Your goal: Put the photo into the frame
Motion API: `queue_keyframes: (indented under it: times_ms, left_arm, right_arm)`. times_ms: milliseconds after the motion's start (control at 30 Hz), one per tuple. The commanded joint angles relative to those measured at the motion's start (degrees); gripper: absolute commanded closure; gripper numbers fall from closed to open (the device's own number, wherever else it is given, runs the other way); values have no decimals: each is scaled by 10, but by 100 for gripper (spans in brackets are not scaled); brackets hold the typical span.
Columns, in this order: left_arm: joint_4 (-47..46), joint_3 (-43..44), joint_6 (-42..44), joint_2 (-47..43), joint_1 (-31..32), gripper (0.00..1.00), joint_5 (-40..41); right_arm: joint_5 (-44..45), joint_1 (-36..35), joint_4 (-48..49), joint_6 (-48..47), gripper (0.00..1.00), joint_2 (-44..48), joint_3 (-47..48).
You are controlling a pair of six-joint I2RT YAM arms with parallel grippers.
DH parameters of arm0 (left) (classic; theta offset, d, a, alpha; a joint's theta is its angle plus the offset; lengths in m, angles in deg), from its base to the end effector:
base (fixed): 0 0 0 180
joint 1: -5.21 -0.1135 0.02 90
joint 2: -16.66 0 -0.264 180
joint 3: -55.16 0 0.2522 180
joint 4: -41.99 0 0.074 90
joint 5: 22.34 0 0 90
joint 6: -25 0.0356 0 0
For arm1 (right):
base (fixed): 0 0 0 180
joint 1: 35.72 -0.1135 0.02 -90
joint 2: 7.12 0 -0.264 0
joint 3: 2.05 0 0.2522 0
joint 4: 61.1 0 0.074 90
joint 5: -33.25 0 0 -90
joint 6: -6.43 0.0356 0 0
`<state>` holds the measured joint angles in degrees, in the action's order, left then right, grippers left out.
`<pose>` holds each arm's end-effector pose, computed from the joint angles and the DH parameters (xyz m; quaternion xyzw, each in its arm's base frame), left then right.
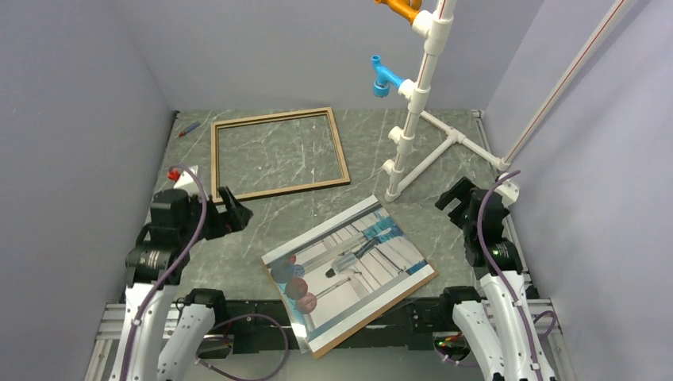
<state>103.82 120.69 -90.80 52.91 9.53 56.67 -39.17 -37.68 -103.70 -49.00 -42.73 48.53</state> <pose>0.1181 -0.0157 0.3343 -0.1175 0.8662 -0.2054 0.4401 0.1449 -0.0058 0.2823 0.3133 0.7892 0.0362 0.5269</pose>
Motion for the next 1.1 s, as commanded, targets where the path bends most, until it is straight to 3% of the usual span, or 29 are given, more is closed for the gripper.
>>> queue_keyframes:
  times_ms: [0, 200, 600, 833, 1067]
  left_arm:
    - [27, -18, -27, -64, -2, 1, -35]
    - [12, -50, -32, -95, -2, 1, -58]
    - [5, -65, 38, 20, -2, 1, -155]
    - [16, -63, 71, 78, -1, 1, -149]
    - [-31, -74, 73, 110, 0, 1, -165]
  right_arm:
    - [-97, 0, -108, 30, 0, 17, 35]
    - [-207, 0, -128, 32, 0, 2, 52]
    - [-255, 0, -166, 46, 0, 10, 43]
    - [-279, -1, -175, 50, 0, 15, 27]
    - [-294, -1, -163, 42, 0, -10, 18]
